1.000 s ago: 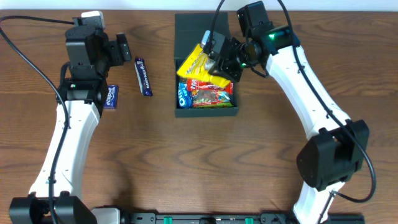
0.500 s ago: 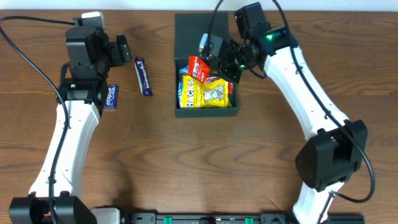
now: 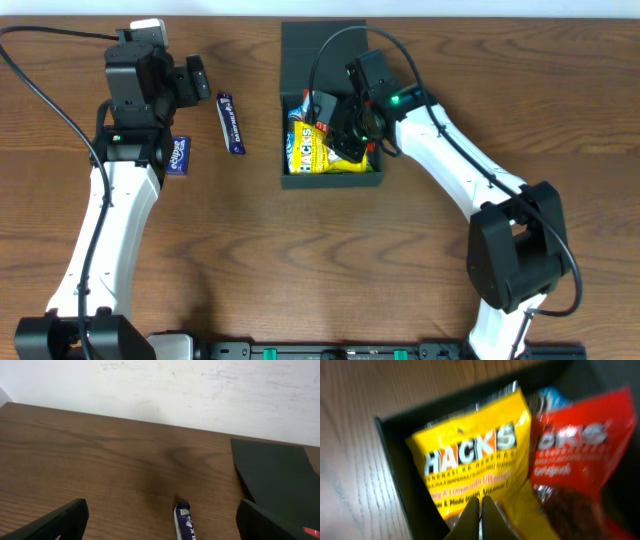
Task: Pack container
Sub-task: 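Press the yellow bag down into the box with the right gripper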
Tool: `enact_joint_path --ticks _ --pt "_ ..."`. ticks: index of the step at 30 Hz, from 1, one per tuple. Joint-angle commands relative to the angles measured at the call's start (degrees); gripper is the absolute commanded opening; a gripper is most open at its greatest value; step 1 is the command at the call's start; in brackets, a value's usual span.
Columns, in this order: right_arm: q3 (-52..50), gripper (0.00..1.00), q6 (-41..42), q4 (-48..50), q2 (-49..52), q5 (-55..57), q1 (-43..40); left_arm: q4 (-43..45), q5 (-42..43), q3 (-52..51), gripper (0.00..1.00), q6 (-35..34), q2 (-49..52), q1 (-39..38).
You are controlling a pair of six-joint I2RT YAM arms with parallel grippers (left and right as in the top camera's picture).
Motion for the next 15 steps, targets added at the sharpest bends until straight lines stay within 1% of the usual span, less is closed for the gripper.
enact_joint_path --ticks 1,3,4,5,6,7,8,12,13,15 --pt "-2.19 0.05 2.25 0.63 0.39 1.81 0.26 0.07 -0.98 1.09 0.95 1.22 -1.01 0.46" --pt "-3.21 0.05 2.27 0.72 0.39 3.45 0.26 0.07 -0.98 1.09 0.95 1.20 -1.01 0.46" --pt "-3.61 0.07 2.25 0.81 0.39 4.74 0.26 0.04 -0.96 1.09 0.95 1.20 -1.01 0.46" --pt "-3.65 0.23 2.27 0.76 0.39 5.66 0.26 0.04 -0.96 1.09 0.95 1.20 -1.01 0.46" --pt "-3.65 0.47 2.25 0.96 0.39 5.84 0.26 0.04 -0.96 1.09 0.95 1.20 -1.01 0.46" --pt "-3.63 0.54 2.25 1.60 0.39 5.84 0.26 0.02 -0.96 1.09 0.95 1.20 -1.03 0.46" --pt "-3.61 0.58 2.25 2.03 0.39 5.84 0.26 0.02 -0.96 1.09 0.95 1.20 -1.01 0.46" --pt "-3.50 0.60 2.23 2.38 0.37 5.84 0.26 0.00 -0.96 1.09 0.95 1.20 -1.01 0.46" --pt "-3.52 0.62 2.21 2.34 0.37 5.84 0.26 0.00 -0.96 1.09 0.95 1.18 -1.01 0.46" --pt "-3.69 0.61 1.11 2.43 0.39 5.84 0.28 0.00 -0.96 1.09 0.95 1.20 -1.01 0.46"
